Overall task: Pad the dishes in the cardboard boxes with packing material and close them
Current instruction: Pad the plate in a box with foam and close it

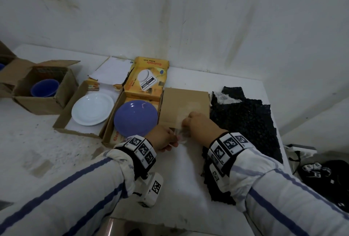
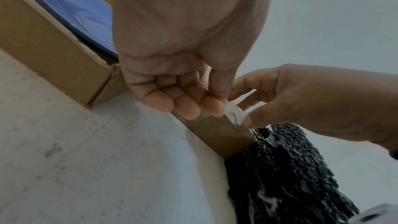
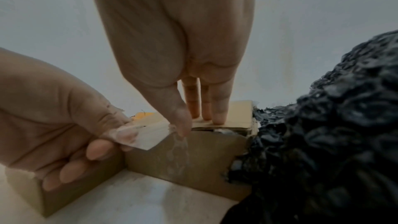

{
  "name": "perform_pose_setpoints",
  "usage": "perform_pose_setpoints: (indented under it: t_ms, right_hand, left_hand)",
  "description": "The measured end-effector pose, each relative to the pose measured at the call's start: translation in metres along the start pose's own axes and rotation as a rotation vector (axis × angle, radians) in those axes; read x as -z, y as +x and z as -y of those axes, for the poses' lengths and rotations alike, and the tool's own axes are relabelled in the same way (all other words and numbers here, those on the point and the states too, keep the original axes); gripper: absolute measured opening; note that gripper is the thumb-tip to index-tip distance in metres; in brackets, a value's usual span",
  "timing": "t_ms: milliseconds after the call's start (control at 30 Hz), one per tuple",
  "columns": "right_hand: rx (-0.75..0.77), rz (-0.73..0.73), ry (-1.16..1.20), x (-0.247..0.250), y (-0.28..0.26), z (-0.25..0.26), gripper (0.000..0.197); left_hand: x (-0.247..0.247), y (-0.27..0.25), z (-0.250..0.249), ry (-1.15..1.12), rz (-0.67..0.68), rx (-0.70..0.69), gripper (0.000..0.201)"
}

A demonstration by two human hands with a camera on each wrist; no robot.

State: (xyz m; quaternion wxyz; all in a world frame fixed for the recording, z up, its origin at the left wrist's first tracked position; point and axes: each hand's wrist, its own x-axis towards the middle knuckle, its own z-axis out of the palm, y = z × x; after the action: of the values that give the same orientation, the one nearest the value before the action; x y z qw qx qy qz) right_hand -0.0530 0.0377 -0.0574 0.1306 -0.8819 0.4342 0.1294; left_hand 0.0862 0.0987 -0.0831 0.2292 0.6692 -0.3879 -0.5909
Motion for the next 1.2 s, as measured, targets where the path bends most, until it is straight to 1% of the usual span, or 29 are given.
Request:
perform_pose_setpoints:
  t_ms: [167, 300, 433, 533, 600, 633, 667, 733, 833, 900, 933, 967, 1033, 1067, 1100, 1167, 1200]
  right_hand:
    - [-0.028, -0.031, -0.017, -0.001, -0.002, 0.001, 0.028]
    - [-0.015, -0.07, -0.092, -0.005, -0.001, 0.005, 0.029]
    - [0.002, -0.08, -0.125, -0.006, 0.002, 0.004, 0.031]
    - [0.027, -0.083, -0.122, -0.005, 0.0, 0.001, 0.03]
    - [0.023, -0.116, -0.123, -0.006, -0.004, 0.004, 0.028]
    - [0.009, -0.123, -0.106, -0.007, -0.006, 0.005, 0.026]
    - [-0.033, -0.127, -0.039, -0.007, -0.008, 0.008, 0.023]
    - [-0.152, -0.115, 0.137, -0.003, -0.01, 0.013, 0.012]
    - [-0.29, 0.0, 0.285, 0.004, -0.005, 0.011, 0.013]
    - [-0.352, 0.058, 0.38, 0.007, -0.002, 0.01, 0.008]
    - [-0.365, 0.072, 0.408, 0.006, 0.0, 0.009, 0.009]
    - [-0.384, 0.076, 0.432, 0.004, 0.001, 0.01, 0.016]
    - [-0.417, 0.054, 0.507, -0.001, 0.004, 0.012, 0.026]
    - [-0.431, 0.038, 0.53, -0.005, 0.005, 0.014, 0.026]
    - [-0.436, 0.018, 0.528, -0.008, 0.005, 0.015, 0.022]
    - [-0.433, -0.013, 0.486, -0.013, 0.003, 0.018, 0.008]
    - [-0.432, -0.034, 0.467, -0.015, 0.003, 0.019, 0.005]
  left_hand:
    - [-0.003, 0.002, -0.002, 0.012, -0.032, 0.047, 0.02]
    - [-0.005, 0.006, -0.003, -0.017, -0.056, 0.089, 0.018]
    - [-0.003, 0.003, -0.003, -0.094, -0.025, 0.114, 0.009]
    - [0.005, 0.0, -0.004, -0.156, -0.009, 0.135, 0.016]
    - [0.009, 0.0, -0.004, -0.159, 0.017, 0.137, 0.013]
    - [0.01, -0.001, -0.004, -0.155, 0.031, 0.133, 0.011]
    - [0.009, 0.0, -0.004, -0.148, 0.043, 0.127, 0.009]
    - [0.008, 0.002, -0.003, -0.135, 0.057, 0.109, 0.009]
    - [0.005, 0.006, -0.001, -0.124, 0.075, 0.098, 0.013]
    - [0.004, 0.008, -0.001, -0.105, 0.086, 0.091, 0.015]
    - [0.003, 0.009, -0.001, -0.091, 0.084, 0.088, 0.017]
    - [0.003, 0.01, -0.001, -0.077, 0.081, 0.088, 0.018]
    - [0.001, 0.011, -0.001, -0.066, 0.074, 0.081, 0.019]
    - [0.001, 0.011, -0.001, -0.063, 0.074, 0.079, 0.02]
    - [0.0, 0.012, -0.002, -0.061, 0.073, 0.078, 0.02]
    - [-0.001, 0.011, -0.001, -0.064, 0.075, 0.077, 0.019]
    - [-0.001, 0.01, 0.0, -0.068, 0.075, 0.076, 0.018]
